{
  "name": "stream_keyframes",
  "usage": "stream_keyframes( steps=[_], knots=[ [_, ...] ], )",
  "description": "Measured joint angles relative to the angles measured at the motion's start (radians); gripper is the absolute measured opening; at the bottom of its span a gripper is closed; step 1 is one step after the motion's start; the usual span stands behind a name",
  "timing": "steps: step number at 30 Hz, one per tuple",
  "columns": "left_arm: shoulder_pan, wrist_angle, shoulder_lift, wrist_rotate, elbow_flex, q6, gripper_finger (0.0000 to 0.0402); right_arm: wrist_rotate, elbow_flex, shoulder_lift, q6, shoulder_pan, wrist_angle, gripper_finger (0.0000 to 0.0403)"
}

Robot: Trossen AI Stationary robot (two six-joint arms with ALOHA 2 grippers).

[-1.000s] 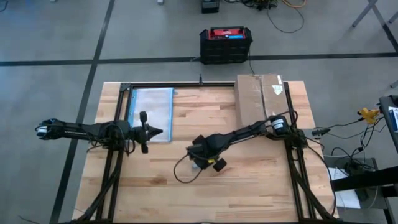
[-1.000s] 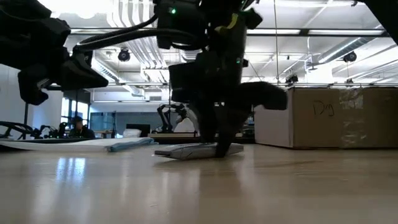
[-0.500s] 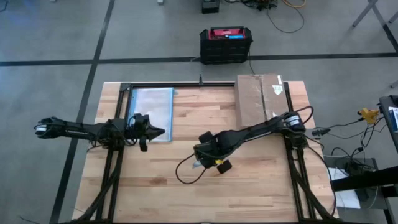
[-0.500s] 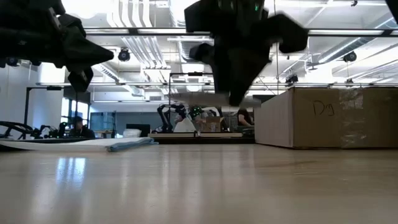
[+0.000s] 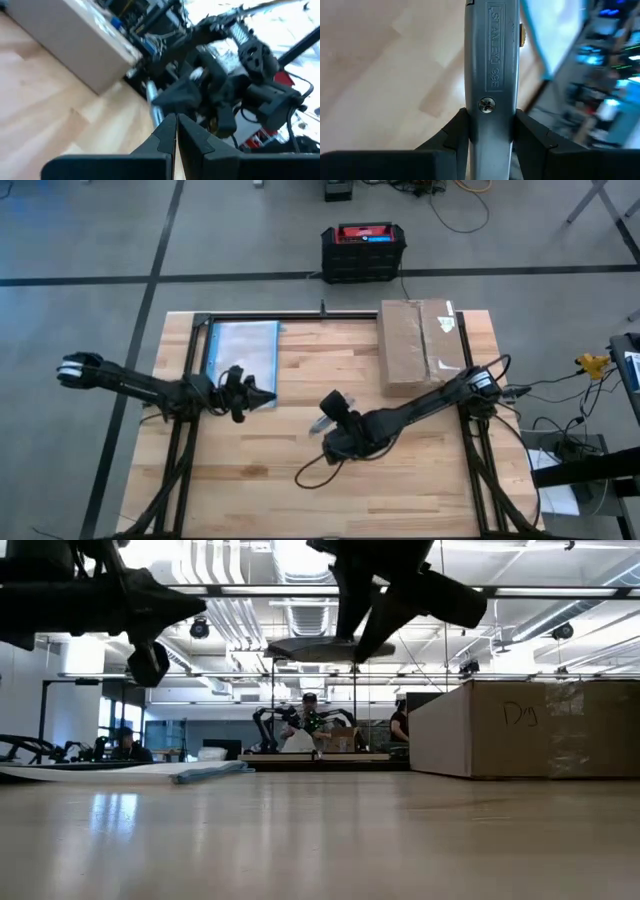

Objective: Unpack boxes
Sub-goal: Open the cardboard box using the gray cutter

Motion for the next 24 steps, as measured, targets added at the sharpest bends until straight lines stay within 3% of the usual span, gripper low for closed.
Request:
stream_keyframes(
  steps=[5, 11, 18, 24],
  knots=[
    [-0.048, 0.125, 0.143, -0.007, 0.002, -0.006, 0.0000, -0.049, 0.000, 0.000, -0.028, 0.007, 0.030, 0.0103],
    [-0.077, 0.120, 0.326, -0.009, 0.090, -0.103, 0.0016, -0.073, 0.000, 0.004, -0.126, 0.004, 0.097, 0.0103],
    [-0.084, 0.041, 0.523, 0.085, 0.277, -0.136, 0.0108, -0.074, 0.001, 0.012, -0.201, -0.004, 0.110, 0.0103],
    [-0.085, -0.062, 0.602, 0.126, 0.391, -0.135, 0.0195, -0.074, 0.001, 0.012, -0.213, -0.008, 0.095, 0.0103]
  ],
)
